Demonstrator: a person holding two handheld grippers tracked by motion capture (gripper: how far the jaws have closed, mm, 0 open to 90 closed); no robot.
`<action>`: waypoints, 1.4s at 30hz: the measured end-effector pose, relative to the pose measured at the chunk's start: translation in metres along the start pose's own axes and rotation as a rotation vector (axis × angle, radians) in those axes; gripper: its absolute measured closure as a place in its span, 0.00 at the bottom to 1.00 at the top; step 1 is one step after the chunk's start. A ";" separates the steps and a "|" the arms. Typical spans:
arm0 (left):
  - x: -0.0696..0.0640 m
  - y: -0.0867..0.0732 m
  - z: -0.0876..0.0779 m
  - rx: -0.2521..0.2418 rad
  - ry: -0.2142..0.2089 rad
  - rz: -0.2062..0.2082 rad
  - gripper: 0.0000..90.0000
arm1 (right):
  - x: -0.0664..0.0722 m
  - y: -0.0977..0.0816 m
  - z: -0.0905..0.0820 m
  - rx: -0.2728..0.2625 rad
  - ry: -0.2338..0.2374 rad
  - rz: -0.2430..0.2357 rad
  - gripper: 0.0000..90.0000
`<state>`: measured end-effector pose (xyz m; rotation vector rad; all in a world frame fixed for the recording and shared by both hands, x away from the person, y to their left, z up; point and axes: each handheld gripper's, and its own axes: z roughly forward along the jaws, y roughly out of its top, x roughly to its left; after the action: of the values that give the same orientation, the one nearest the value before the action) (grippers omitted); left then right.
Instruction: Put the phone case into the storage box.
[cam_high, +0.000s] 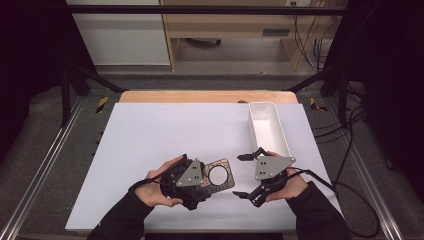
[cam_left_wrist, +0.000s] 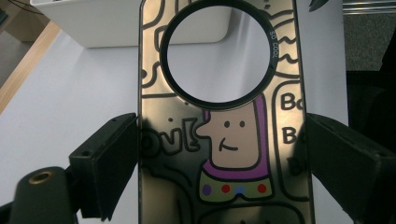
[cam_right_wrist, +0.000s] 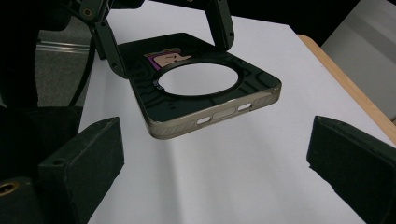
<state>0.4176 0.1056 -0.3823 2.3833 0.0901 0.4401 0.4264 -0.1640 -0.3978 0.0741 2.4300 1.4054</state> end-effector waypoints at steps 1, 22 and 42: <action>0.000 0.000 0.000 -0.001 -0.004 0.000 0.13 | 0.000 0.000 0.000 0.000 0.004 -0.002 0.05; -0.007 0.009 0.007 -0.011 -0.052 0.044 0.13 | 0.003 0.003 0.016 0.021 0.079 -0.037 0.06; -0.014 0.011 0.016 -0.026 -0.101 0.092 0.13 | 0.006 -0.002 0.024 -0.003 0.178 -0.057 0.08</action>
<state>0.4094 0.0844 -0.3898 2.3859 -0.0710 0.3612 0.4281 -0.1435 -0.4118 -0.1249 2.5506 1.4459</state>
